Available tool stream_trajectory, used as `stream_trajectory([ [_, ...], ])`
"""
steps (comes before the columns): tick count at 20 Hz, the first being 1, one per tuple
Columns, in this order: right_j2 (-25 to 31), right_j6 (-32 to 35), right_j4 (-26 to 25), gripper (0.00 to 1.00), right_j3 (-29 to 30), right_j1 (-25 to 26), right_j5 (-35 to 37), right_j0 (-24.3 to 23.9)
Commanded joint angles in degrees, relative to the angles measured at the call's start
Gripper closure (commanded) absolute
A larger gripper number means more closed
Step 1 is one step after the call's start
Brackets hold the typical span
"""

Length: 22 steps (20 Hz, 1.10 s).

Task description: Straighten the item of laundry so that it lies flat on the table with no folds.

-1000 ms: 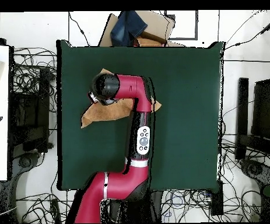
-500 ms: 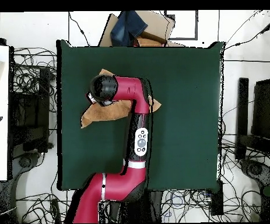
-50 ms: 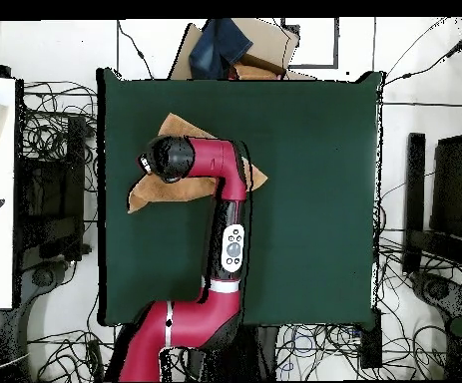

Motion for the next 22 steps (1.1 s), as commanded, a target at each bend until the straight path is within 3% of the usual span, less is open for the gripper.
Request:
stream_trajectory([
  [1,5.9,25.6,-5.4,1.00,5.1,-0.1,-5.4,4.1],
  [11,4.8,24.1,-8.9,1.00,2.2,1.8,1.0,3.3],
  [17,-2.1,12.7,-9.7,1.00,6.9,0.0,10.0,0.6],
  [22,-4.9,10.7,-9.7,1.00,10.7,-1.5,12.0,-0.3],
])
